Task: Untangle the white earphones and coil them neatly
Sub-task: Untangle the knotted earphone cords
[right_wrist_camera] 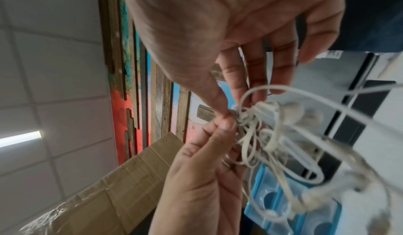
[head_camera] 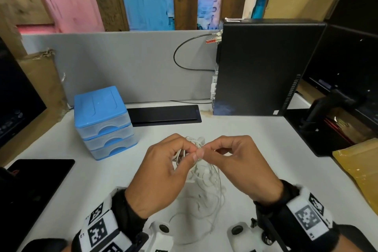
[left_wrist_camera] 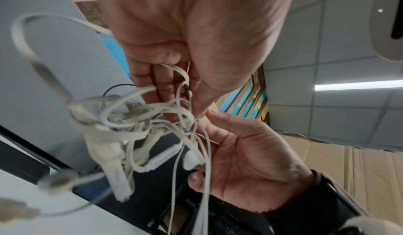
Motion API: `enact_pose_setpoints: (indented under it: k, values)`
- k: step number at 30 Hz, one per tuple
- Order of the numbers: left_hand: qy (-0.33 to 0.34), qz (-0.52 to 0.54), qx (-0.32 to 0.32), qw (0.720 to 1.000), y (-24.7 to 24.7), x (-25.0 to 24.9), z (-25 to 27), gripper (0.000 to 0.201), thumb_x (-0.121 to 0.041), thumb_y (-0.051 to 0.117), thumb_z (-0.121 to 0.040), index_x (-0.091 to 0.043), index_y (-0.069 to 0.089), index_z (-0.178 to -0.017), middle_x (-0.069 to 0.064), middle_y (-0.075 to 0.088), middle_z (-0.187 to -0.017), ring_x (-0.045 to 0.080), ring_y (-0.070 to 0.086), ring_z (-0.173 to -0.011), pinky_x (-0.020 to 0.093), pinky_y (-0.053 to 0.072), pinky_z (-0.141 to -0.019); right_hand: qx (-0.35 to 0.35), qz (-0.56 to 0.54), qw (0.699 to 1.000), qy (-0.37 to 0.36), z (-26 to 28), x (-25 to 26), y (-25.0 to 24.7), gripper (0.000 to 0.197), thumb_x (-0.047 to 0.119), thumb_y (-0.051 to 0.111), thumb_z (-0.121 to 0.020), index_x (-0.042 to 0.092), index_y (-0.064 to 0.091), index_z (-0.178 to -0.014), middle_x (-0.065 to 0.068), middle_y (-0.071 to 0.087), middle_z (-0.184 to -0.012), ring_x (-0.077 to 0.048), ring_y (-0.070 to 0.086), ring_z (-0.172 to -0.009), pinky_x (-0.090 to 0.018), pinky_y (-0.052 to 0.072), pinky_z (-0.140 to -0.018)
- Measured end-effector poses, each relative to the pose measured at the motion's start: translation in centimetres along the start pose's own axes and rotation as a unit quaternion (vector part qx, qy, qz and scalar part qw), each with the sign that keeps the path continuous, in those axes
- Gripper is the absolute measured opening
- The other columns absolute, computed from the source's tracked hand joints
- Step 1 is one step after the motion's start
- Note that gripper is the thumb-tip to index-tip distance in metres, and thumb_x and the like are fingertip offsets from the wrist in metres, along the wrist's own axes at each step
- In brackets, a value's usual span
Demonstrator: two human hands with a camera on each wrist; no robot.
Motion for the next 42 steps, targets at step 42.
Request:
enact_pose_setpoints:
  k: [42]
  values:
    - [-0.116, -0.044, 0.019, 0.992, -1.7, 3.6, -1.0, 0.023, -0.011, 0.071, -0.088, -0.033, 0.074, -0.083, -0.017, 0.070, -0.084, 0.005, 0.061, -0.077, 0.014, 0.046, -0.070, 0.057, -0.319, 0.943, -0.070, 0.2, 3.8, -3.7, 0.024, 0.020, 0.061, -0.087, 0.004, 0.050, -0.073, -0.013, 0.059, -0.063, -0.032, 0.067, -0.064, -0.035, 0.058, -0.074]
Point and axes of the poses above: each hand's wrist, its own z-axis away from the middle knuckle, its own y-axis out of the palm, x = y × z, the point moved 5 cm from there along -z, towards the middle knuckle
